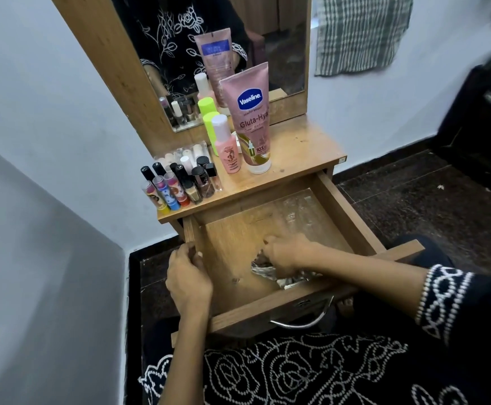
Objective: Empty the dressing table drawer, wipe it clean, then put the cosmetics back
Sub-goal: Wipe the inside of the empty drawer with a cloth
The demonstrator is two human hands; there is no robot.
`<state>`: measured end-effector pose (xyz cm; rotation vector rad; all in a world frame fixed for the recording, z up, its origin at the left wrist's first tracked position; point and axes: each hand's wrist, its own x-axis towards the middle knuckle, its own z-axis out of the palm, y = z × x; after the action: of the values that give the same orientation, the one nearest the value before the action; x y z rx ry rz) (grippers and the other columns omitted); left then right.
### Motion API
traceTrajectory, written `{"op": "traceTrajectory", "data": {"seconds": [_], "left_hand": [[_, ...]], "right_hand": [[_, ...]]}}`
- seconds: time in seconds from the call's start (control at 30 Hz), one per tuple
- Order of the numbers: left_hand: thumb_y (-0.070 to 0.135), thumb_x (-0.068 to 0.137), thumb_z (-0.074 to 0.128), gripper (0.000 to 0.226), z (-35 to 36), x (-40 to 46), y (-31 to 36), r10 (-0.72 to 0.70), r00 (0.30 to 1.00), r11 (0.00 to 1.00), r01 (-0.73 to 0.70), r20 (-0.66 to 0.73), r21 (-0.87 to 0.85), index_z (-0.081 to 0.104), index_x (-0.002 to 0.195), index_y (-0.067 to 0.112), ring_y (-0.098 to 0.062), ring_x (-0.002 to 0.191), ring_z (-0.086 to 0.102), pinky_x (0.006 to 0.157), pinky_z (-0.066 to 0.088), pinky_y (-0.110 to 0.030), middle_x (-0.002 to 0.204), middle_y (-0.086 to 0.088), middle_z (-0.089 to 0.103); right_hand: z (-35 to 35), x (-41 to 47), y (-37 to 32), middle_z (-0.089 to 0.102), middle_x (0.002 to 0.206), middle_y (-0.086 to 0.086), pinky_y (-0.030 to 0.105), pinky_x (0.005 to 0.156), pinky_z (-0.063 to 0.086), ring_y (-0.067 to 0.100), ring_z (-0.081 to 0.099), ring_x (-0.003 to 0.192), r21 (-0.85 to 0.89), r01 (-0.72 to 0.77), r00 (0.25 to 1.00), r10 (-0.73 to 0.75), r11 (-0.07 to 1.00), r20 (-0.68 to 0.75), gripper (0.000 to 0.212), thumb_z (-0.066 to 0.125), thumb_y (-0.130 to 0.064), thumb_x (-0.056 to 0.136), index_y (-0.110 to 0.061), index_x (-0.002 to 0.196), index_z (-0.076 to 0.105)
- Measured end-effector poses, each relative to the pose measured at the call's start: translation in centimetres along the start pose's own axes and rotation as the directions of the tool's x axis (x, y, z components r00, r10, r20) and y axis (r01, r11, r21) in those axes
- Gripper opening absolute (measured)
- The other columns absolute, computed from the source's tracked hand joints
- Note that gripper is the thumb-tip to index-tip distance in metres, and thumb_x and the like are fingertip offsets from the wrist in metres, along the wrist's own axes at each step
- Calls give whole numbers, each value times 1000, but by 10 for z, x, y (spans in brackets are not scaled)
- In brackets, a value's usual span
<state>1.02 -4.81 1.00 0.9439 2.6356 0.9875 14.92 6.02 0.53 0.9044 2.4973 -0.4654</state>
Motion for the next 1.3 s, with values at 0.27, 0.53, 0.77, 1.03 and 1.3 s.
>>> {"op": "traceTrajectory", "data": {"seconds": [0.27, 0.53, 0.77, 1.03, 1.3], "left_hand": [[11, 96, 47, 29, 1, -3, 0, -6, 1000, 1000, 6, 6, -4, 58, 123, 10, -31, 112, 55, 91, 44, -39, 125, -10, 58], [10, 95, 47, 29, 1, 0, 0, -9, 1000, 1000, 9, 2, 1, 58, 123, 11, -31, 112, 55, 91, 44, -41, 125, -9, 58], [11, 95, 47, 30, 3, 0, -1, -8, 1000, 1000, 8, 8, -8, 58, 124, 12, -30, 112, 56, 92, 44, -40, 124, -9, 59], [11, 96, 47, 29, 1, 1, 1, -28, 1000, 1000, 28, 4, -1, 59, 122, 12, -30, 112, 56, 92, 45, -41, 124, -9, 59], [11, 95, 48, 30, 3, 0, -2, -17, 1000, 999, 17, 0, -27, 58, 123, 12, -30, 112, 57, 93, 44, -42, 124, -9, 59]], "right_hand": [[-14, 34, 34, 57, 120, 5, 39, 85, 48, 24, 59, 108, 79, -161, 935, 178, 984, -307, 29, 45, -11, 93, -12, 119, 56], [-11, 41, 18, 60, 119, 6, 31, 80, 49, 24, 60, 105, 77, 143, 952, -116, 987, -282, 35, 60, -13, 88, -16, 122, 60], [3, 12, 44, 52, 107, 6, 27, 80, 54, 18, 53, 98, 337, 307, 925, -362, 890, 112, 15, 66, 6, 77, -1, 89, 72], [-25, 48, 26, 61, 111, -1, 30, 89, 46, 23, 57, 106, 302, 199, 973, -152, 932, -175, 34, 72, -1, 76, -9, 110, 70], [11, 8, 35, 36, 91, -7, 24, 85, 45, 20, 44, 98, 165, 425, 887, -445, 890, 119, 26, 71, -10, 79, -12, 105, 73]]}}
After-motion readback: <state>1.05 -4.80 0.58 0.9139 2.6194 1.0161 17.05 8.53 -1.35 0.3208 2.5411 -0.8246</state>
